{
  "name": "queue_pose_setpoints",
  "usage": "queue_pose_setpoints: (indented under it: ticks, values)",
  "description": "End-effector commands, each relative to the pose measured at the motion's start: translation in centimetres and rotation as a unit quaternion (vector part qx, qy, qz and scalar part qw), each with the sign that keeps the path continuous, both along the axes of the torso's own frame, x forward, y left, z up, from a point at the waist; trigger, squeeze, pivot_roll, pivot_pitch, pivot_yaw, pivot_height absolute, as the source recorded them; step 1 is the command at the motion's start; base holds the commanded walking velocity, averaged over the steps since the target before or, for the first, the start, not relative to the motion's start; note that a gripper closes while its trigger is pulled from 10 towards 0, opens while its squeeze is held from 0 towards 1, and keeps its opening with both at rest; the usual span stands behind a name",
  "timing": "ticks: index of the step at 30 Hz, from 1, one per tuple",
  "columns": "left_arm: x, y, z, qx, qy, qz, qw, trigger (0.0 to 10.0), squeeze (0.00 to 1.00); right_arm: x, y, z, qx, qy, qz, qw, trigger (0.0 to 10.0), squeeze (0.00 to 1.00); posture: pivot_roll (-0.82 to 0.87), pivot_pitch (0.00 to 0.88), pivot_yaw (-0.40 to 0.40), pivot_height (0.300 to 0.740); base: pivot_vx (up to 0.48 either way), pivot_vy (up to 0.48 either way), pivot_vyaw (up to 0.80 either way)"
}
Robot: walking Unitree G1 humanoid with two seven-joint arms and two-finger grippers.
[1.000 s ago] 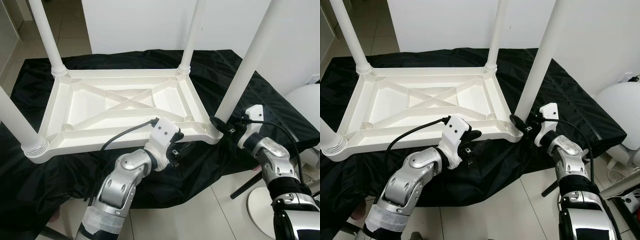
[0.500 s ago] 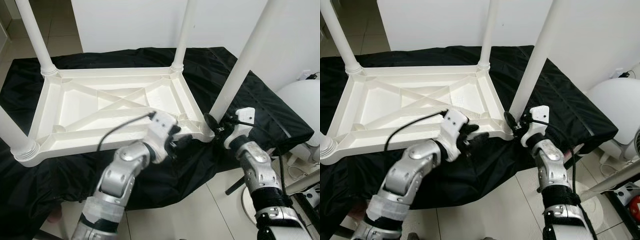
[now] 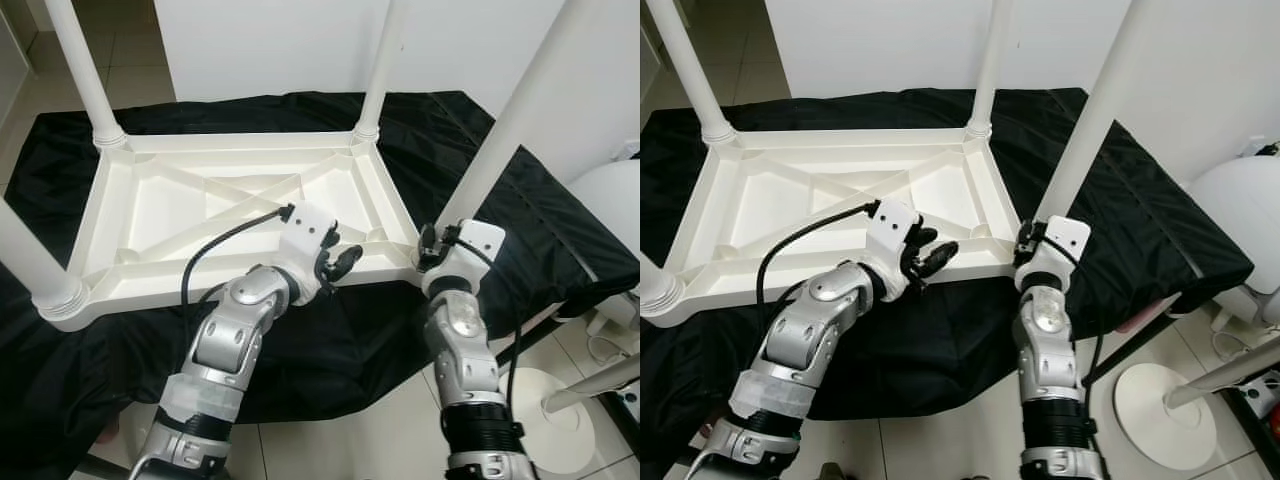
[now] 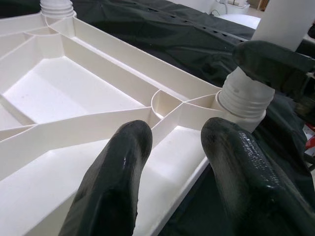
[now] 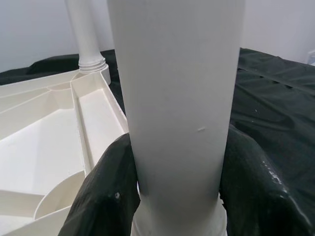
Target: Building children table
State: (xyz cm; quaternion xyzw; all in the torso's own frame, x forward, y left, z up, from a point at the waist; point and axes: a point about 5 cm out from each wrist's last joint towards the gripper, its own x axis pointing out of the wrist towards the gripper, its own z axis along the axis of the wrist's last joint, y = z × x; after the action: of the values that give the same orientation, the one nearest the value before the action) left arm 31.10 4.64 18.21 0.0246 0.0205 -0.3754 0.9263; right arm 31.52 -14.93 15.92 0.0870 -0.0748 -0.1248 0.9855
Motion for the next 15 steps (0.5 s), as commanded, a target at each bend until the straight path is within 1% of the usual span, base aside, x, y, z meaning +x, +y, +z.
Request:
queue_pose_setpoints:
  ticks: [1,3,4,7,9,10,12,14,15]
  values:
    - [0.1,-0.3,0.2,-0.002,-0.007,0.011,1.000,10.0,0.00,-0.4,0.4,-1.5,0.030,0.037,0.011,0.999,10.0,0.00,-0.07,0.082,-0.005,0.740,0.000,0.000,0.00]
    - [0.1,-0.4,0.2,-0.001,-0.008,0.011,1.000,10.0,0.00,-0.6,0.5,-1.4,0.028,0.039,0.011,0.999,10.0,0.00,-0.07,0.082,-0.005,0.740,0.000,0.000,0.00]
    - [0.1,-0.5,0.2,0.001,-0.012,0.011,1.000,10.0,0.00,-0.7,0.5,-1.2,0.032,0.033,0.018,0.999,10.0,1.00,-0.07,0.082,-0.005,0.740,0.000,0.000,0.00]
    - [0.0,-0.5,0.2,0.003,-0.018,0.012,1.000,10.0,0.00,-1.0,0.7,-0.9,0.037,0.022,0.033,0.999,10.0,1.00,-0.07,0.082,-0.007,0.740,0.000,0.000,0.00]
    - [0.0,-0.5,0.3,-0.002,-0.024,0.013,1.000,10.0,0.00,-1.2,0.7,-0.2,0.026,0.006,0.049,0.998,10.0,1.00,-0.07,0.081,-0.011,0.740,0.000,0.000,0.00]
    - [-0.1,-0.5,0.4,-0.004,-0.028,0.010,1.000,10.0,0.00,-1.2,0.5,0.0,0.019,0.002,0.066,0.998,10.0,1.00,-0.06,0.078,-0.013,0.740,0.000,0.000,0.00]
    - [-0.2,-0.5,0.5,-0.005,-0.033,0.007,0.999,10.0,0.00,-1.3,0.4,0.2,0.013,0.000,0.086,0.996,10.0,1.00,-0.06,0.078,-0.013,0.740,0.000,0.000,0.00]
    - [-0.2,-0.5,0.5,-0.006,-0.033,0.006,0.999,10.0,0.00,-1.3,0.4,0.2,0.012,0.000,0.090,0.996,10.0,1.00,-0.06,0.078,-0.013,0.740,0.000,0.000,0.00]
    - [-0.3,-0.5,0.6,-0.004,-0.040,0.001,0.999,10.0,0.00,-1.3,-0.5,0.2,-0.008,-0.002,0.104,0.995,10.0,0.00,-0.06,0.078,-0.020,0.740,0.000,0.000,0.00]
